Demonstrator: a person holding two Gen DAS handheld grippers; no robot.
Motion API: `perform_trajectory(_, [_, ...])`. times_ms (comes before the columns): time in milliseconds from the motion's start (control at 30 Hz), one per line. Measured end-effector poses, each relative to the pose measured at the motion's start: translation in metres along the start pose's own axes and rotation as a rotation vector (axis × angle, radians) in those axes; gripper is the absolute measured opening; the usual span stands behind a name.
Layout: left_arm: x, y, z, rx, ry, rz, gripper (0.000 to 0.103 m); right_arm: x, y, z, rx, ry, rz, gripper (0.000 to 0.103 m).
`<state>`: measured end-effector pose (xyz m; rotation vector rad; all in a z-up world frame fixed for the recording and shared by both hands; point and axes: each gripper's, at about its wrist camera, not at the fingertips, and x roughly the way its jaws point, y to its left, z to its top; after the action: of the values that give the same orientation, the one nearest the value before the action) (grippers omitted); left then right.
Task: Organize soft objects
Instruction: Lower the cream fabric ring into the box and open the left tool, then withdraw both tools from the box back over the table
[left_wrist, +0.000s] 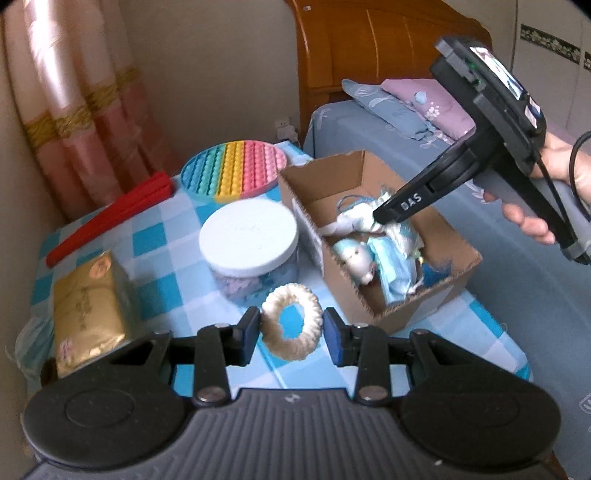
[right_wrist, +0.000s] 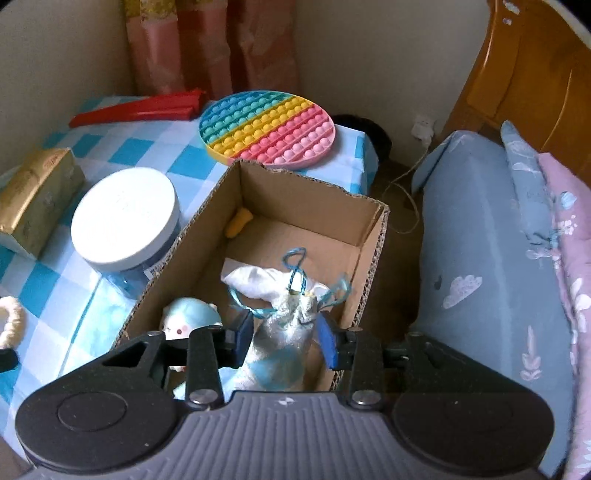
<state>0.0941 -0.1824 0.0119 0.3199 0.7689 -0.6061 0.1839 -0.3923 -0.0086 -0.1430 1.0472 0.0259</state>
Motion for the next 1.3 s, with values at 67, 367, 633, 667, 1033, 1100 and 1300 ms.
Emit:
perform_trajectory(67, [0.002, -0.003, 0.006, 0.011, 0.002, -0.01, 0.036, 0.001, -0.005, 0.001, 0.021, 0.001, 0.016, 0.066])
perform_trajectory(367, [0.022, -0.008, 0.046, 0.047, 0.013, -0.04, 0.036, -0.033, -0.01, -0.02, 0.066, -0.059, 0.137, 0.099])
perform_trajectory(633, [0.062, -0.023, 0.092, 0.068, 0.046, -0.117, 0.037, -0.065, -0.003, -0.051, 0.074, -0.116, 0.233, 0.103])
perform_trajectory(667, [0.068, -0.025, 0.096, 0.071, 0.051, -0.126, 0.037, -0.066, -0.002, -0.054, 0.076, -0.117, 0.242, 0.103])
perform_trajectory(1033, [0.107, -0.024, 0.119, -0.001, 0.058, -0.097, 0.085, -0.064, 0.002, -0.07, 0.104, -0.115, 0.262, 0.103])
perform_trajectory(1100, [0.102, -0.021, 0.117, -0.01, 0.056, -0.104, 0.085, -0.064, 0.004, -0.071, 0.107, -0.118, 0.263, 0.103])
perform_trajectory(1300, [0.074, -0.016, 0.108, -0.013, 0.011, -0.088, 0.093, -0.067, 0.017, -0.073, 0.098, -0.134, 0.26, 0.103])
